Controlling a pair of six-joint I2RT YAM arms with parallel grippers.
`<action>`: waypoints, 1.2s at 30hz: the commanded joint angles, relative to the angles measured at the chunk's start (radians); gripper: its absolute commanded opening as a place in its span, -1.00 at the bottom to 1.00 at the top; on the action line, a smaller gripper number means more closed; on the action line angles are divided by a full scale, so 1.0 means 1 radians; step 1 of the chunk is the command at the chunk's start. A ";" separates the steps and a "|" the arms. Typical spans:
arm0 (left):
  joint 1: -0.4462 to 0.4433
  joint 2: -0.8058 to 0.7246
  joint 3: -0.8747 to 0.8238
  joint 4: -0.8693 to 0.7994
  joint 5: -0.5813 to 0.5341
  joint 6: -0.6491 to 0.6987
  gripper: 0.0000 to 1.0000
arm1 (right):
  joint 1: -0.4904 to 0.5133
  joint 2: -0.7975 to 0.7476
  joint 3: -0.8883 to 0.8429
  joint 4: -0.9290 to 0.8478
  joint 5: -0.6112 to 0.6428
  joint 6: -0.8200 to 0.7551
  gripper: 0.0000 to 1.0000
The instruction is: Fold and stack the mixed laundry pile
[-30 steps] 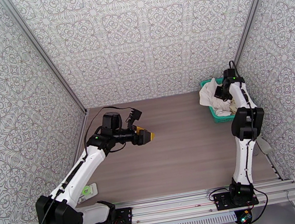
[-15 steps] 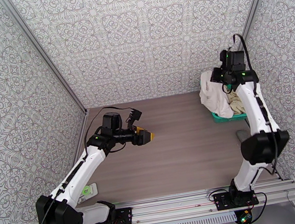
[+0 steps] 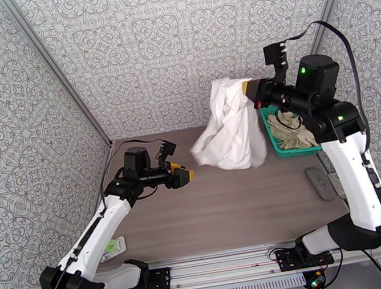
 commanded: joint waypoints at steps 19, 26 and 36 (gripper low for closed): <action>-0.159 0.004 -0.257 -0.015 -0.664 -0.138 0.54 | -0.002 0.130 -0.691 0.002 0.412 0.000 0.40; -0.223 0.253 -0.120 -0.067 -0.788 0.047 0.60 | 0.079 -0.019 -0.956 -0.001 0.367 0.061 0.41; -0.283 0.641 0.211 -0.172 -0.903 0.417 0.63 | 0.211 -0.073 -1.218 0.070 0.318 0.167 0.44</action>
